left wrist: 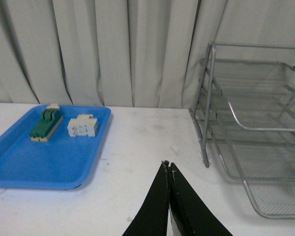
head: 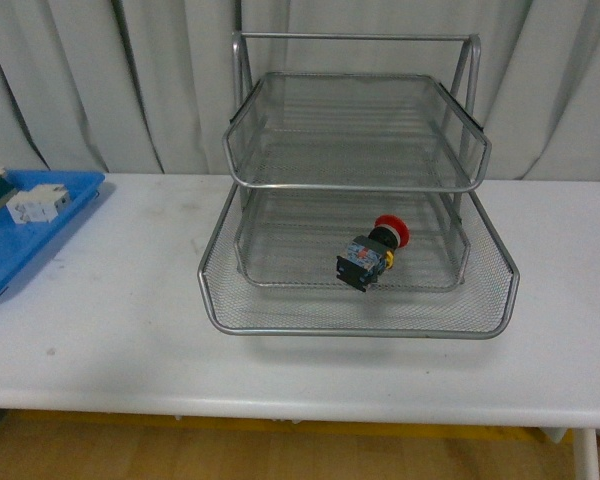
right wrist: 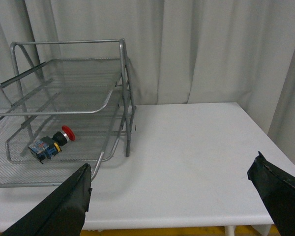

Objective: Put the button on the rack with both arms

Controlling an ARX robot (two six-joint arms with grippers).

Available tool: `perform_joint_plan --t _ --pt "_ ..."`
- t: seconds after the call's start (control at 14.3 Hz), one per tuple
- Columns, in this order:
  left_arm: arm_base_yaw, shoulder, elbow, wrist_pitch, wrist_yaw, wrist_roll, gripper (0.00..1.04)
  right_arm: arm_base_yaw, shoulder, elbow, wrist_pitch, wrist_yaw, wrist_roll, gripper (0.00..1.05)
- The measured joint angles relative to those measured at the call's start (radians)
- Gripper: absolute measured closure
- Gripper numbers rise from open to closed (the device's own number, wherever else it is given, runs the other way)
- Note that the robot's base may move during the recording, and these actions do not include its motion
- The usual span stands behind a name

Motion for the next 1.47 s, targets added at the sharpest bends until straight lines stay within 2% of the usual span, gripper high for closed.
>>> perform_joint_plan --t 0.56,0.63,1.26,1.4,1.47 --pt "0.000 -0.241 -0.082 -0.143 0.000 0.000 1.03 0.000 0.000 0.000 0.000 0.000 0.000 0.06" --pt "0.000 -0.255 -0.113 -0.115 0.000 0.000 1.03 0.000 0.000 0.000 0.000 0.000 0.000 0.06" --pt "0.000 -0.446 -0.113 -0.307 0.000 0.000 1.03 0.000 0.000 0.000 0.000 0.000 0.000 0.06" --pt "0.000 -0.611 -0.112 -0.478 0.000 0.000 1.03 0.000 0.000 0.000 0.000 0.000 0.000 0.06" --pt "0.000 -0.609 -0.105 -0.477 -0.001 0.000 1.03 0.000 0.000 0.000 0.002 -0.001 0.000 0.06"
